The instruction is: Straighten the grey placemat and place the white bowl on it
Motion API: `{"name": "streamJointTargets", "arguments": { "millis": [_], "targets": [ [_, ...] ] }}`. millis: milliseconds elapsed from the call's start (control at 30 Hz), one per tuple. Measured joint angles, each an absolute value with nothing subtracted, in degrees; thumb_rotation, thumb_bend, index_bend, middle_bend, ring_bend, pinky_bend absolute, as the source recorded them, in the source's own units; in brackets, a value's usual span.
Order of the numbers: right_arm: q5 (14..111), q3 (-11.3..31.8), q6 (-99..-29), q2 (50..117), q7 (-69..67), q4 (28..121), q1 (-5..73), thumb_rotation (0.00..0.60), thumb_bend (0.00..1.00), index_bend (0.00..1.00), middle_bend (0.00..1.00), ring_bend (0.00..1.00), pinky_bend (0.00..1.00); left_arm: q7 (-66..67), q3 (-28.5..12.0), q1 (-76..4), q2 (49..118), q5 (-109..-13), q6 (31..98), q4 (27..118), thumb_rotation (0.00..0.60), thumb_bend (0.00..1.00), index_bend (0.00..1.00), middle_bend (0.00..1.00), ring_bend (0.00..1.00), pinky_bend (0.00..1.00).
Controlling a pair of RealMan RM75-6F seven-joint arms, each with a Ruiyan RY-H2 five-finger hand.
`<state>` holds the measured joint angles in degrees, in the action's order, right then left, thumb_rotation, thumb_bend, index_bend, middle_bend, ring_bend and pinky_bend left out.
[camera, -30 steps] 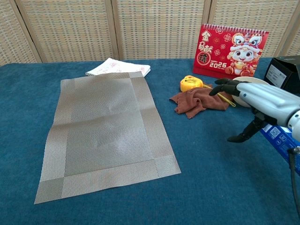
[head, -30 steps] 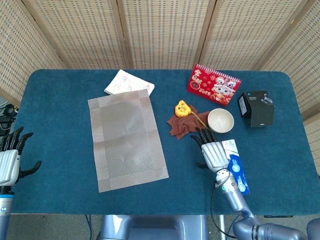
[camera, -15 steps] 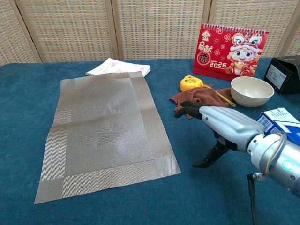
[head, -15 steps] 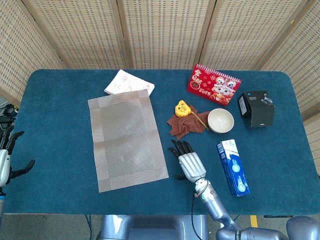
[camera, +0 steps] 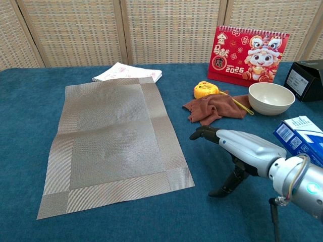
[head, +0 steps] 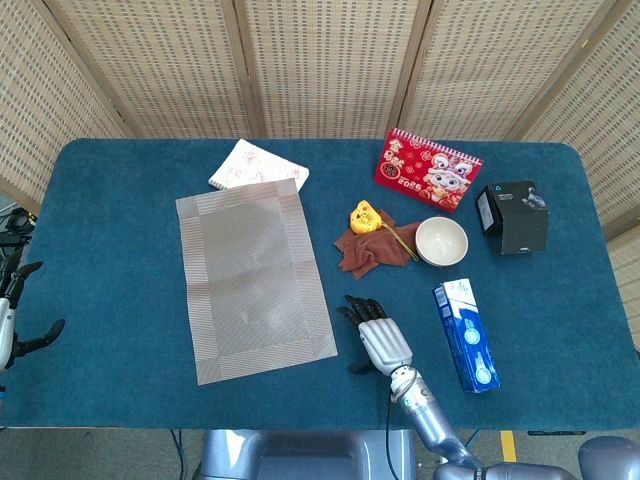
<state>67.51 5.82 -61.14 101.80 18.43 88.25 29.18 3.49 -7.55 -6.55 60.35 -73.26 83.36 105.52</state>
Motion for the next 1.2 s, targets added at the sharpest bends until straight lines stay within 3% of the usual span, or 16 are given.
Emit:
{"name": "streamJointTargets", "arguments": {
  "millis": [967,1200],
  "targets": [
    [67.2,8.8,-58.4,109.2,13.4,80.1,31.9,0.600,0.15,0.15,0.00,0.00,0.00,2.1,-8.2,-6.4,60.0,-72.3,83.1,105.3,0.600,0.24,0.14,0.00,0.00,0.00],
    [68.2,9.3,-58.8,110.5,11.9,77.6,32.3,0.600,0.22,0.15,0.00,0.00,0.00,2.4,-8.2,-6.5,60.2,-72.2,82.9,105.2,0.600,0.24,0.14,0.00,0.00,0.00]
  ]
}}
